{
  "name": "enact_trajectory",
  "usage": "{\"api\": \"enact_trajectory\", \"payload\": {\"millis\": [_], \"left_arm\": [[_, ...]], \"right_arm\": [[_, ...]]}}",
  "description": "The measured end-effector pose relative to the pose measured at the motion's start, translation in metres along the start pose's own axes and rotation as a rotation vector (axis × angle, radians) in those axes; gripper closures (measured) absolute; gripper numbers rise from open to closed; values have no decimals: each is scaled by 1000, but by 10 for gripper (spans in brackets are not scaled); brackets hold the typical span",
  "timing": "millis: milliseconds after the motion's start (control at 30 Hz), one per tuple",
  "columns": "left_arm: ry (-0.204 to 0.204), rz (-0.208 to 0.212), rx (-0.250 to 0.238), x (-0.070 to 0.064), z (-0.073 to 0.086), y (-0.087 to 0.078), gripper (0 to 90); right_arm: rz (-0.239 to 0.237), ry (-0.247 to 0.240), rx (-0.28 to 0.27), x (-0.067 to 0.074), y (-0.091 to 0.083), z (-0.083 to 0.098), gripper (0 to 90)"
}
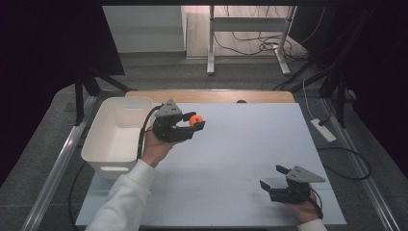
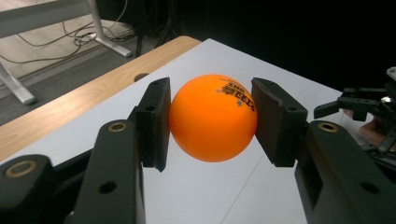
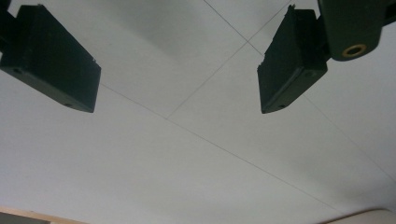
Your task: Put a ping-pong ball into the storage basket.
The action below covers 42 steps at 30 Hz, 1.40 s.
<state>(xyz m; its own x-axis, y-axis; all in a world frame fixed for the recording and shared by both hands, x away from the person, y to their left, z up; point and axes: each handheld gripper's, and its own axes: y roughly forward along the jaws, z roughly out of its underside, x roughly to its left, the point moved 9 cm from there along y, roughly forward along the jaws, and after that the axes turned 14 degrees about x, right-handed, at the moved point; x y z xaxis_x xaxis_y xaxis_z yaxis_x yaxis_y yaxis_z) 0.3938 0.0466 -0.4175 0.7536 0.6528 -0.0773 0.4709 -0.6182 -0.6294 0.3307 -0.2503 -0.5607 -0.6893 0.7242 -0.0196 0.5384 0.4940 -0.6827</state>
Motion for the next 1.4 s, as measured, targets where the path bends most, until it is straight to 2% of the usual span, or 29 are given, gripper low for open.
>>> {"api": "enact_trajectory", "payload": {"millis": [433, 633, 833, 1133, 1400], "left_arm": [[-15, -27, -9, 10, 3, -9, 503], [-7, -42, -43, 12, 2, -14, 503], [-12, -58, -50, 17, 2, -21, 502], [-29, -80, -57, 23, 3, -27, 503], [-52, -106, -64, 33, 5, -36, 502]], "right_arm": [[1, 0, 0, 0, 0, 0, 128], [2, 0, 1, 0, 0, 0, 128], [2, 0, 1, 0, 0, 0, 128], [2, 0, -1, 0, 0, 0, 128], [5, 2, -3, -1, -1, -1, 128]]}}
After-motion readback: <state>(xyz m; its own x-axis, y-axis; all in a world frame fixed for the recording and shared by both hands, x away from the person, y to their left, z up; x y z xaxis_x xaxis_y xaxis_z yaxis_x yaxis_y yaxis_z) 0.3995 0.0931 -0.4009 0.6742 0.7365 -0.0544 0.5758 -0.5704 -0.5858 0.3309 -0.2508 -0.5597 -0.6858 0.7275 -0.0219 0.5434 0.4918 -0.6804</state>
